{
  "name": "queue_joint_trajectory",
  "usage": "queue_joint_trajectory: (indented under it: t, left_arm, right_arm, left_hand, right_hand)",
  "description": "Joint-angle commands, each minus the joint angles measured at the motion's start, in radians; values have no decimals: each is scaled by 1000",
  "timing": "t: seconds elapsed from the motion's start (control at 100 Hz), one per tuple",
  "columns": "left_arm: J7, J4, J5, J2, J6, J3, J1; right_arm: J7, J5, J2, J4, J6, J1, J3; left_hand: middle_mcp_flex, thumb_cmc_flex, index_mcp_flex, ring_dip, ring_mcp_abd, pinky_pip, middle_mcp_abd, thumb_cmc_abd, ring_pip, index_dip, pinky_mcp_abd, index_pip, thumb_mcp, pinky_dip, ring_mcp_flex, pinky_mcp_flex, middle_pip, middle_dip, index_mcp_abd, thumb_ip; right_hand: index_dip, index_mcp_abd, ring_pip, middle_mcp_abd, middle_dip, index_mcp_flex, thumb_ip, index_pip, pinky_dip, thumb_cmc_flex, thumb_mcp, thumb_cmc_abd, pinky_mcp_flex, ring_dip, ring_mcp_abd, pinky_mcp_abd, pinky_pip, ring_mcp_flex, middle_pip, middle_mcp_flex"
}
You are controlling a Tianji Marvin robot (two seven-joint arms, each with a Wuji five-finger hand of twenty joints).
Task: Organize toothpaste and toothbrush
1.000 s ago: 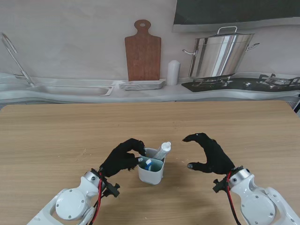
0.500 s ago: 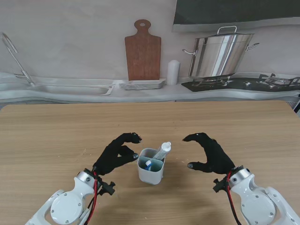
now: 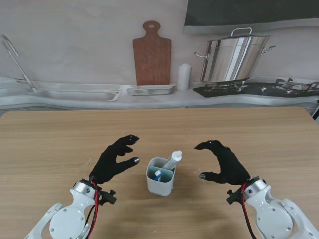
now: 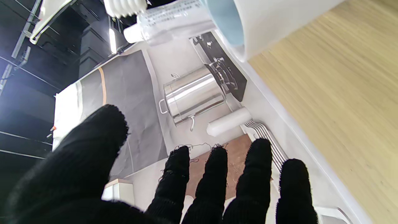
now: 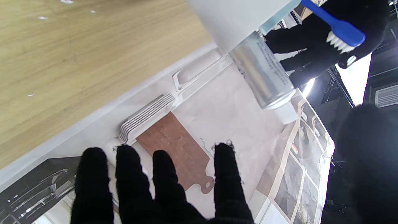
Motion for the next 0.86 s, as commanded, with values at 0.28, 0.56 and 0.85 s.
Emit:
queue_joint_trajectory:
  t: [0.28,0.56,0.85]
  left_arm:
    - [15,-32,52,-8,92,-26,34]
    - [11,-16,82,-5,110,-21,21]
    - [24,-17,122,-4,122,-24,28]
  right_arm:
    - [-23,-19,-12,8,3,-17,-6]
    - [-33,-29,-13,11,7,-20,-9]
    - [-33,-29,-13,10,8,-25,-7]
  left_hand:
    - [-37,6,37,-86,2,-66,26,66,-46,-40,-90,-33,-77,-153,-86,-64,-24,-47,48,28]
    - [-45,11,33,-97,1,-77,28,91,-45,-41,-101,-32,-91,-193,-104,-82,-20,-46,47,27]
    - [-37,19,48,-97,4,-75,32,108,-37,-38,-100,-26,-113,-210,-104,-84,-16,-44,62,28]
  right_hand:
    - [17,6,-2,-5,-3,-24,49,24,-4,-4,-12,5,0,-25,-7,-5,-7,-4,10,-22]
    - [24,12,-3,-4,-2,-22,48,39,-4,-4,-11,3,1,-25,-8,-3,-6,-2,13,-23]
    - [24,26,-1,-2,0,1,48,38,-2,-4,-9,3,8,-24,-10,-5,-2,2,19,-23]
